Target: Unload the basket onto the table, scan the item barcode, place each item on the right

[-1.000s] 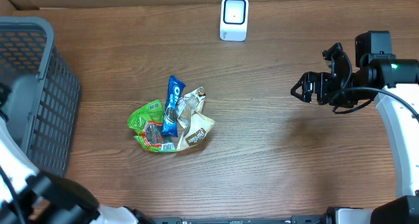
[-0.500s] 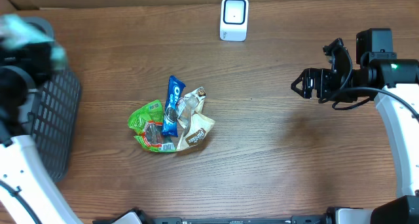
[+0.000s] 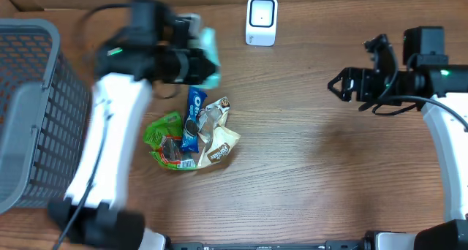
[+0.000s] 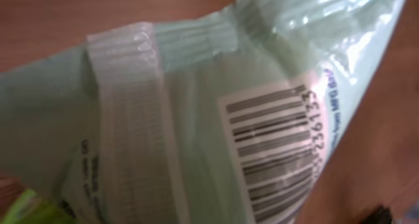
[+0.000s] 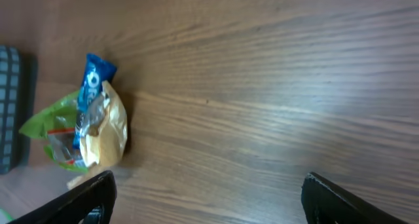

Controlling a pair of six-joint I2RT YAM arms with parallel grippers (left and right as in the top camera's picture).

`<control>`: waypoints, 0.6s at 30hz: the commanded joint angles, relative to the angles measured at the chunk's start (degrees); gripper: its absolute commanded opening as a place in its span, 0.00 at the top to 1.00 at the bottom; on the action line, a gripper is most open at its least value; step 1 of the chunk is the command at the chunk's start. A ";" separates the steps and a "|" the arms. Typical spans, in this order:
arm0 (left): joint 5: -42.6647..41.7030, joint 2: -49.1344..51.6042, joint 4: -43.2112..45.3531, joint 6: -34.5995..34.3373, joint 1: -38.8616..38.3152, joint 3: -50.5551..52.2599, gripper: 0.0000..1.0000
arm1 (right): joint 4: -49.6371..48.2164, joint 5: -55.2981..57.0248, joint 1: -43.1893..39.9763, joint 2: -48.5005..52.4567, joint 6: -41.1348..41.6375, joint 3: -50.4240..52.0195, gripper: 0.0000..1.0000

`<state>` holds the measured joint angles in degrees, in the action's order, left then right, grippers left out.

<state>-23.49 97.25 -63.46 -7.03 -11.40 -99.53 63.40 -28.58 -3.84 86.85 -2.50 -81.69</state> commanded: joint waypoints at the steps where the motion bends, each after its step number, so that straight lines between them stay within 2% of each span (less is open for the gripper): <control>1: 1.46 7.10 0.11 1.25 -5.97 0.79 0.96 | 0.48 -0.68 -3.69 -0.37 2.69 -4.28 0.09; 10: 1.01 19.82 -0.39 2.49 -16.52 0.79 0.96 | 1.42 -4.11 -9.42 -0.35 4.04 -5.05 0.08; 12: 1.05 20.57 -0.81 4.76 -18.32 0.79 0.84 | 1.40 -4.13 -9.42 -0.35 4.04 -5.05 0.07; 14: 1.22 20.61 -0.90 5.86 -19.17 0.79 0.65 | 1.38 -4.13 -9.42 -0.35 4.04 -5.05 0.06; 15: 1.25 20.61 -0.83 5.84 -19.41 0.70 0.59 | 1.38 -4.11 -9.42 -0.35 4.04 -5.05 0.05; 18: 1.20 20.61 -0.83 5.77 -19.08 0.50 0.52 | 1.38 -4.07 -9.42 -0.35 4.04 -5.05 0.06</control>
<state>-22.06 118.10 -64.29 -2.90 -31.16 -98.50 64.86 -31.73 -13.23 86.85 1.41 -85.25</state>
